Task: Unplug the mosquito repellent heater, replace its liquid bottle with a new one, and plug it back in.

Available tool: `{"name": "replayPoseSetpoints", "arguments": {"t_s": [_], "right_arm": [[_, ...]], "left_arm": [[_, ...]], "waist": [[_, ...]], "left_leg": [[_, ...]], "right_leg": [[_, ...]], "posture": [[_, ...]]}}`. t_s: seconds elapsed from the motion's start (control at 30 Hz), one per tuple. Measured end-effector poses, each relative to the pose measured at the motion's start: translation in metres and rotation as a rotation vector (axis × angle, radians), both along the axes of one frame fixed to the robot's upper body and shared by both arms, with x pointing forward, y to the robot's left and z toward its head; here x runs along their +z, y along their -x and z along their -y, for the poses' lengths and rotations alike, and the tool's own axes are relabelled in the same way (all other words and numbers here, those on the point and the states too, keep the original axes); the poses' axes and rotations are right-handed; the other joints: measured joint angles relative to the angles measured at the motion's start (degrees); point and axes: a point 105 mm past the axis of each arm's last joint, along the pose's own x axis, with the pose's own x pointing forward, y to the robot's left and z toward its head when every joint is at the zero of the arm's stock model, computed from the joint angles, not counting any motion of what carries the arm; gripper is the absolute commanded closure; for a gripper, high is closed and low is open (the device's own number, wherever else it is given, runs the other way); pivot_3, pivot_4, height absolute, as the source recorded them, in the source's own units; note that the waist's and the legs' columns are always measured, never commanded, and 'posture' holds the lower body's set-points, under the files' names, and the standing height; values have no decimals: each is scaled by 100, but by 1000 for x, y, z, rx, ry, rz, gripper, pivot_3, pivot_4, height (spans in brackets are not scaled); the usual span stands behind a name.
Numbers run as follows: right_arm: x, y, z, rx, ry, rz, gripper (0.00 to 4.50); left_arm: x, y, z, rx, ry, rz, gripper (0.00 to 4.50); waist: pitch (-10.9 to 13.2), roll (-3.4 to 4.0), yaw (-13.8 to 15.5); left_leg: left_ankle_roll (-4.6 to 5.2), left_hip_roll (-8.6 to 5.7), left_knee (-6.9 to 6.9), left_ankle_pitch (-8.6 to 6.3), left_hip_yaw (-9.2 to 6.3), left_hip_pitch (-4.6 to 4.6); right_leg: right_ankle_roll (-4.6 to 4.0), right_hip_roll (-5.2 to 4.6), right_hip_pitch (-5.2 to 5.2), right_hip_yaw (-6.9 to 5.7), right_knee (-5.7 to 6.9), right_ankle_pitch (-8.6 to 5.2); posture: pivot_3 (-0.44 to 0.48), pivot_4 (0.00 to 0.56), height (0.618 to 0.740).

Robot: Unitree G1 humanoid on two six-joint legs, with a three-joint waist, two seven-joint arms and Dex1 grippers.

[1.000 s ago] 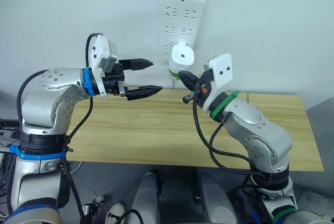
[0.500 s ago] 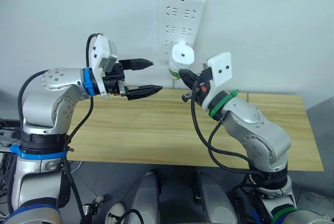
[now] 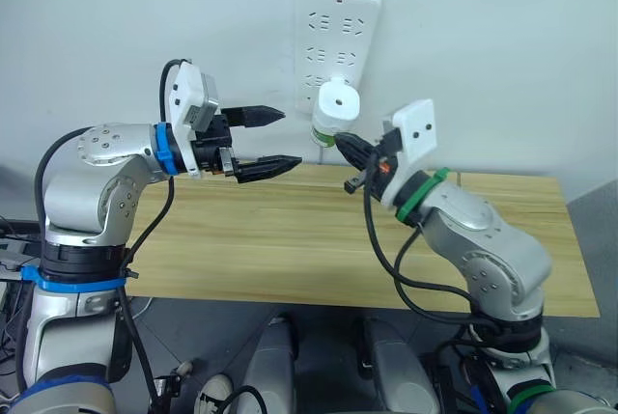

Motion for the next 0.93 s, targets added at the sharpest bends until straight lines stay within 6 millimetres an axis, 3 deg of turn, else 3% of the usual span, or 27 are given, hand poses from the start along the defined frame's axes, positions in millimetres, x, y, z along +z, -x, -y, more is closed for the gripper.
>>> {"name": "replayPoseSetpoints", "arguments": {"t_s": [0.1,0.2,0.33,0.47,0.63,0.93], "right_arm": [[-12,9,23,11,83,-15,3893],[-26,7,69,-73,180,-52,2871],[-21,4,132,-178,291,-10,1361],[-15,2,165,-219,320,21,44],[-18,-7,193,-297,332,24,44],[-24,-14,209,-347,327,19,44]], "left_arm": [[-13,-6,-12,60,-19,-35,0],[-31,-19,-45,227,-49,-91,0],[-43,-28,-97,444,-98,-112,0],[-43,-28,-119,526,-129,-83,0],[-44,-29,-124,555,-143,-53,0],[-47,-28,-130,575,-153,-41,0]], "waist": [[-2,-2,11],[-3,-3,9],[-9,-7,0],[-31,-10,15],[-99,-18,32],[-137,-18,29]], "left_leg": [[2,-3,-9,-1,-2,0],[4,-4,-9,-2,2,0],[4,1,-9,-1,9,7],[3,-2,-8,-1,12,6],[-13,-3,-8,8,13,6],[-15,-2,-4,9,17,8]], "right_leg": [[0,-1,0,-4,-5,0],[0,-2,0,-2,-8,0],[0,-1,1,-1,-6,0],[0,-3,2,1,-5,0],[0,-6,4,1,-6,0],[0,-5,4,5,-3,0]], "posture": [[78,275,740],[79,264,740],[94,250,740],[107,234,740],[114,227,740],[118,234,740]]}}
